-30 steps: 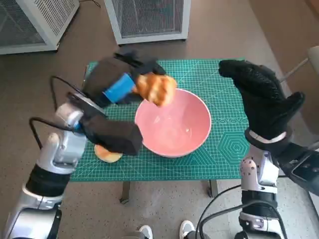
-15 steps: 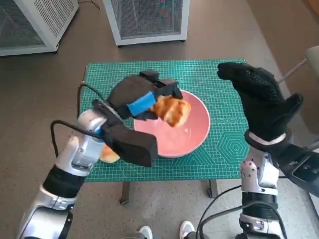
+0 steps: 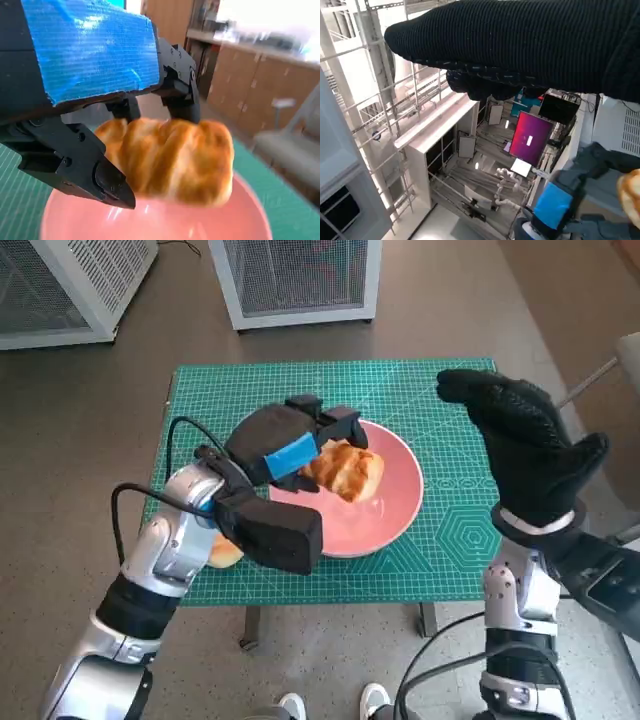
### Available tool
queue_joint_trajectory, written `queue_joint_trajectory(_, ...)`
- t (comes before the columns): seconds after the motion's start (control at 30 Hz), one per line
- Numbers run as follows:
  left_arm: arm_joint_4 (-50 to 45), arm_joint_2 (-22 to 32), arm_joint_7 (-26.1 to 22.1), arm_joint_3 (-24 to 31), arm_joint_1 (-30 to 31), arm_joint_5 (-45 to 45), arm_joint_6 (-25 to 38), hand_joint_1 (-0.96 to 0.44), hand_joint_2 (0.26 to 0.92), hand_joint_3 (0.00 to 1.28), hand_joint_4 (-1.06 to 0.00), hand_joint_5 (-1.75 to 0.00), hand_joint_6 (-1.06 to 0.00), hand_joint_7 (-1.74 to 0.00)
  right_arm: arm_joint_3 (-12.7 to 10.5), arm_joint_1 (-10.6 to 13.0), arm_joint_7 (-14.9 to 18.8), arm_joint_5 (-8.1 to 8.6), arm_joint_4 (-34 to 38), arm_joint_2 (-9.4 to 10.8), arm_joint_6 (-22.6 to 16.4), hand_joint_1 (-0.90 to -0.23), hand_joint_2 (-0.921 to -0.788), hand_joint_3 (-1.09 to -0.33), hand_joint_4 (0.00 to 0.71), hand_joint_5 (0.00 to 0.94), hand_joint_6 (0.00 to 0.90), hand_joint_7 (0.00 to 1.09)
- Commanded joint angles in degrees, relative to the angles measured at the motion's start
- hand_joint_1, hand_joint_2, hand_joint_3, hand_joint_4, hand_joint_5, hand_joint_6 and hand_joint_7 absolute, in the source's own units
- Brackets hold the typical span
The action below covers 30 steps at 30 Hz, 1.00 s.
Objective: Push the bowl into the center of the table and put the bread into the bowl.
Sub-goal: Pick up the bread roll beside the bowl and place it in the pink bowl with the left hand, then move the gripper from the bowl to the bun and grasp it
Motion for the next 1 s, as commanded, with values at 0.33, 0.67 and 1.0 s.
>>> queue_joint_trajectory(0.33, -15.0, 3.5, -13.2, 3.2, 3.1, -1.7, 12.0, -0.34, 0.81, 0.02, -0.09, 0.0, -0.2, -0.14, 0.3, 1.3, -0.4, -0.68, 0.5, 0.4, -0.1, -0.546, -0.921, -0.503, 0.424, 0.003, 0.157, 0.53)
queue_joint_trajectory(0.67, -28.3, 7.6, -16.8, 10.8, 7.1, -5.9, 15.9, -0.38, 0.798, 0.0, -0.07, 0.0, -0.21, -0.1, 0.8, 1.7, -0.9, -0.69, 0.0, 0.5, 0.1, -0.545, -0.921, -0.505, 0.427, 0.004, 0.157, 0.53)
queue_joint_trajectory(1.0, -40.8, 13.4, -20.6, 19.6, 11.0, -9.7, 23.4, -0.33, 0.781, 0.0, -0.08, -0.01, -0.24, -0.09, 1.2, 1.9, -1.1, -0.54, -0.5, 0.6, 0.5, -0.544, -0.921, -0.504, 0.433, 0.006, 0.157, 0.53)
